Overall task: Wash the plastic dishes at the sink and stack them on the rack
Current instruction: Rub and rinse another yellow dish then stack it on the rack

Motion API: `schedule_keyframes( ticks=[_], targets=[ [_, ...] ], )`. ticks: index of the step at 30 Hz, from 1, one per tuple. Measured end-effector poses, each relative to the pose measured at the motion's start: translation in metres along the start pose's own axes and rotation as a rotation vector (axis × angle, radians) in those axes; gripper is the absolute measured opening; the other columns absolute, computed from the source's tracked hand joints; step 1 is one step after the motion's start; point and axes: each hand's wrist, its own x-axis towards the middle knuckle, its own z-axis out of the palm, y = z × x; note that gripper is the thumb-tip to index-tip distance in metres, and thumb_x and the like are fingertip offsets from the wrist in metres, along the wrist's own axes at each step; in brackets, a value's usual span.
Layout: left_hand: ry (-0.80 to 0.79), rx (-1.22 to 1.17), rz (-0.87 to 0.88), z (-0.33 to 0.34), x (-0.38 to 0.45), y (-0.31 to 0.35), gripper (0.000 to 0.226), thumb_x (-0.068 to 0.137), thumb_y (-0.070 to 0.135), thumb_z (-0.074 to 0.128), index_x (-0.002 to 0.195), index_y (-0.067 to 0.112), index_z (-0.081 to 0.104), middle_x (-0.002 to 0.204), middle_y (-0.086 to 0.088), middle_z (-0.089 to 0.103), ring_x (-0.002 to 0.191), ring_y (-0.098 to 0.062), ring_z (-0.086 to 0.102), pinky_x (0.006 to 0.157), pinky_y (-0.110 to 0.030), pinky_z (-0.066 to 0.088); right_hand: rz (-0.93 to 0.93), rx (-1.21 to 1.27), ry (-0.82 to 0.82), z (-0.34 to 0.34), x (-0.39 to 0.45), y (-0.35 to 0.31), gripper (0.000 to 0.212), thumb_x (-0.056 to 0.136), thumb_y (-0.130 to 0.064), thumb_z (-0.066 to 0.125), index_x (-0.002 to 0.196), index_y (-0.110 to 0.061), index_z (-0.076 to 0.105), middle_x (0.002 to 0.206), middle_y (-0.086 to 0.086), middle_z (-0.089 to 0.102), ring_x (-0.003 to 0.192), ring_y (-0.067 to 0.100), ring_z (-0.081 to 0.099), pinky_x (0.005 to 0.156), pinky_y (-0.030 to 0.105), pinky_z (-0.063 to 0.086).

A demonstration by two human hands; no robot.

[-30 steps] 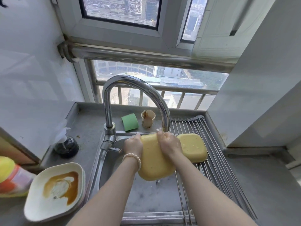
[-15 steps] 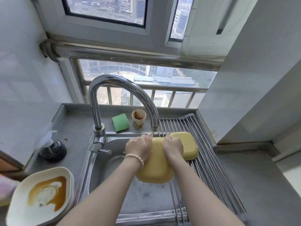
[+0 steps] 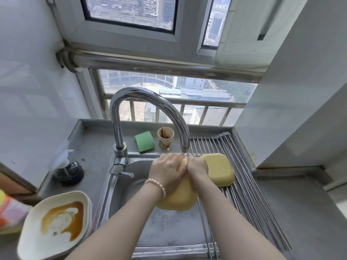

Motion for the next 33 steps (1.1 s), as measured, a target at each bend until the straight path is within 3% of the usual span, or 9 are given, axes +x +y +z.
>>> schedule_keyframes(
  ticks=[3, 6, 10, 16, 18, 20, 23, 28, 33],
  targets=[
    [-0.209, -0.126, -0.320, -0.009, 0.015, -0.019, 0.055, 0.096, 0.057, 0.026, 0.099, 0.018, 0.064, 0.108, -0.008, 0.067, 0.096, -0.024, 0.060, 0.083, -0.035, 0.047, -0.034, 0.010, 0.001, 0.001, 0.000, 0.002, 0.030, 0.099, -0.017, 0.045, 0.110, 0.001, 0.066, 0.117, 0.013, 0.065, 0.110, 0.027, 0.058, 0.093, 0.031, 0.041],
    [-0.193, -0.373, -0.476, -0.012, 0.011, -0.017, 0.051, 0.093, 0.054, 0.043, 0.086, 0.011, 0.069, 0.091, -0.010, 0.068, 0.085, -0.024, 0.061, 0.075, -0.032, 0.043, -0.071, -0.078, -0.075, -0.007, 0.003, -0.004, 0.030, 0.094, -0.022, 0.052, 0.099, 0.001, 0.071, 0.108, 0.013, 0.070, 0.097, 0.026, 0.061, 0.086, 0.033, 0.045],
    [-0.073, -0.639, -0.706, -0.004, 0.008, -0.015, 0.043, 0.094, 0.042, 0.053, 0.103, 0.004, 0.071, 0.112, -0.012, 0.067, 0.103, -0.028, 0.059, 0.090, -0.030, 0.045, -0.210, -0.511, 0.005, -0.009, 0.000, -0.019, 0.026, 0.092, -0.030, 0.049, 0.080, -0.013, 0.064, 0.101, 0.005, 0.068, 0.093, 0.025, 0.058, 0.076, 0.031, 0.044],
    [0.052, -0.961, -0.973, 0.000, 0.013, -0.025, 0.048, 0.097, 0.038, 0.050, 0.120, -0.003, 0.061, 0.119, -0.020, 0.064, 0.110, -0.033, 0.060, 0.096, -0.037, 0.049, -0.638, -0.756, 0.201, 0.046, -0.026, -0.005, 0.045, 0.094, -0.039, 0.033, 0.126, -0.021, 0.058, 0.128, 0.011, 0.058, 0.122, 0.033, 0.046, 0.106, 0.049, 0.030],
    [0.121, -1.158, -1.096, 0.001, 0.012, -0.035, 0.053, 0.094, 0.042, 0.055, 0.122, -0.003, 0.059, 0.115, -0.017, 0.065, 0.106, -0.032, 0.061, 0.099, -0.042, 0.047, -0.870, -0.807, 0.113, 0.047, -0.035, 0.016, 0.048, 0.093, -0.038, 0.030, 0.131, -0.023, 0.056, 0.139, 0.011, 0.051, 0.130, 0.036, 0.044, 0.106, 0.058, 0.032],
    [0.278, -1.259, -1.208, 0.006, 0.013, -0.037, 0.052, 0.097, 0.037, 0.050, 0.129, -0.004, 0.051, 0.130, -0.017, 0.056, 0.119, -0.032, 0.053, 0.106, -0.042, 0.040, -0.931, -0.866, -0.047, 0.042, -0.035, 0.027, 0.056, 0.093, -0.045, 0.018, 0.142, -0.030, 0.042, 0.154, 0.005, 0.031, 0.143, 0.034, 0.023, 0.111, 0.062, 0.019],
    [0.325, -1.359, -1.253, 0.006, 0.004, -0.021, 0.053, 0.099, 0.035, 0.047, 0.128, -0.009, 0.048, 0.133, -0.020, 0.053, 0.125, -0.033, 0.049, 0.106, -0.039, 0.038, -0.598, -0.851, -0.125, 0.034, -0.023, 0.015, 0.062, 0.093, -0.062, 0.008, 0.150, -0.039, 0.012, 0.161, -0.001, 0.005, 0.147, 0.027, -0.001, 0.115, 0.059, -0.004],
    [0.315, -1.271, -1.236, 0.013, 0.002, -0.012, 0.049, 0.098, 0.034, 0.050, 0.124, -0.008, 0.054, 0.126, -0.022, 0.058, 0.117, -0.035, 0.054, 0.101, -0.040, 0.042, -0.188, -0.827, 0.018, 0.029, -0.016, -0.013, 0.089, 0.082, -0.079, 0.021, 0.146, -0.019, 0.033, 0.148, 0.010, 0.030, 0.135, 0.031, 0.026, 0.101, 0.052, 0.030],
    [0.321, -1.259, -1.224, 0.021, -0.002, -0.017, 0.053, 0.096, 0.039, 0.053, 0.119, -0.009, 0.056, 0.126, -0.022, 0.058, 0.116, -0.035, 0.055, 0.099, -0.038, 0.043, -0.003, -0.612, -0.026, 0.009, 0.007, -0.003, 0.076, 0.089, -0.070, 0.021, 0.140, -0.017, 0.042, 0.147, 0.010, 0.038, 0.132, 0.031, 0.036, 0.103, 0.044, 0.033]
  ],
)
